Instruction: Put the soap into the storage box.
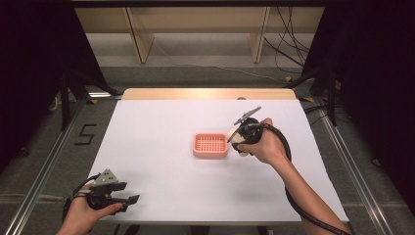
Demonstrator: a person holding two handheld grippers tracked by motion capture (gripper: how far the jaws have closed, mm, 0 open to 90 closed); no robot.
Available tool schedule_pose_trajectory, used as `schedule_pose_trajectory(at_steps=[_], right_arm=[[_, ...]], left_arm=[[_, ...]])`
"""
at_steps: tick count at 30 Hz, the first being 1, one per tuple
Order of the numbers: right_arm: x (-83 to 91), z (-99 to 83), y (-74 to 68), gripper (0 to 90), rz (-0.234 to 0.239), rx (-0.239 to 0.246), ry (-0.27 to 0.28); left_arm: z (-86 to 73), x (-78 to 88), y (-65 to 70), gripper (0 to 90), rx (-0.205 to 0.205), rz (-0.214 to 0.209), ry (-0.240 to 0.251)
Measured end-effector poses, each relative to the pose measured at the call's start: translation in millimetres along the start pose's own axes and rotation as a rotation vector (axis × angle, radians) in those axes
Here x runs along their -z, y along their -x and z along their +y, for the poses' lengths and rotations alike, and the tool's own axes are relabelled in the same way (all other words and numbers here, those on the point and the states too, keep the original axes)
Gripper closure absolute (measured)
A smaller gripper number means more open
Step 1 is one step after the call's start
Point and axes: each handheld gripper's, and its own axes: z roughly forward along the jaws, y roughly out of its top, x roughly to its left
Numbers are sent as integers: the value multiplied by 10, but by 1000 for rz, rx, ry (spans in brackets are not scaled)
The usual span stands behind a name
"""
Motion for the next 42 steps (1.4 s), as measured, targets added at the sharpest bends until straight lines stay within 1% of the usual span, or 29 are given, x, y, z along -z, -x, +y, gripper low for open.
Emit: schedule_pose_trajectory(at_steps=[1, 4, 5, 7, 8, 9, 10, 11, 12, 13, 14, 15, 17, 18, 20, 21, 23, 24, 25, 26, 29, 31, 32, 34, 36, 37, 38, 40, 42], right_arm=[[5, 5, 8, 506, -7, 13, -3], [-8, 15, 18, 505, -15, 29, 3], [-12, 17, 16, 505, -16, 27, 2], [-20, 23, 4, 505, 5, 9, -9], [-21, 27, 14, 506, -15, 20, -4], [-21, 29, 2, 505, -11, 4, -8], [-32, 34, 5, 506, -1, 12, -2], [-35, 38, 17, 505, -10, 32, 3], [-32, 46, 10, 506, -10, 23, 1], [-34, 49, 11, 506, -10, 28, 2], [-38, 54, 6, 505, -6, 26, -1], [-39, 59, 7, 505, -12, 24, -5], [-39, 70, -4, 505, -4, 17, -5], [-45, 78, 5, 506, -10, 35, 7], [-40, 91, -3, 505, -14, 30, 1], [-41, 98, -6, 505, -8, 31, -1], [-50, 109, 1, 506, -17, 50, 5], [-54, 118, -7, 506, -9, 38, 4], [-53, 124, -7, 505, -12, 39, 3], [-55, 129, -9, 505, -8, 38, -1], [-67, 141, -9, 505, -13, 46, -2], [-76, 149, -2, 505, -16, 65, 0], [-76, 158, -9, 505, -17, 52, -2], [-84, 169, -10, 505, -14, 51, -3], [-87, 179, -2, 505, -16, 63, -3], [-92, 186, 0, 505, -14, 65, -3], [-99, 190, -10, 505, -12, 55, -7], [-107, 201, 0, 505, -15, 71, -5], [-116, 211, -3, 505, -12, 69, -6]], left_arm=[[2, 2, -1, 295, 0, 2, -6], [1, 1, 0, 295, 0, 1, -5], [-1, -1, 5, 295, 11, -11, -4], [-1, 0, 4, 295, 9, -12, -5], [-1, 1, 5, 295, 10, -12, -5], [2, 8, -2, 295, -8, -7, -6], [2, 9, -3, 295, -8, -8, -8], [2, 9, -2, 295, -6, -7, -6], [2, 10, -3, 295, -7, -8, -6], [2, 11, -3, 295, -8, -8, -7], [0, 3, 5, 295, 3, -6, 3], [2, 4, 0, 295, 0, 3, -3], [2, 5, -1, 295, -1, 3, -2], [1, 6, -1, 295, -1, 3, -2], [1, 5, -4, 295, 0, 6, -4], [-1, 6, -4, 295, 0, 1, 0], [-2, 7, -3, 295, -1, 1, 2], [-2, 3, -5, 295, -1, 4, 4], [-1, 3, -1, 295, 1, 10, 0], [-2, 5, -2, 295, 0, 7, 2], [-5, 5, -2, 295, 1, 8, 2], [-5, 10, -7, 295, 1, 1, -3], [-6, 13, -8, 295, -4, 2, -6], [-10, 14, -5, 295, 1, 4, -3], [-14, 14, -4, 295, 6, 4, -2], [-16, 16, -5, 295, 5, 4, -3], [-18, 19, -5, 295, 5, 4, -3], [-22, 21, -5, 295, 7, 6, -2], [-27, 26, -6, 295, 5, 10, -2]])
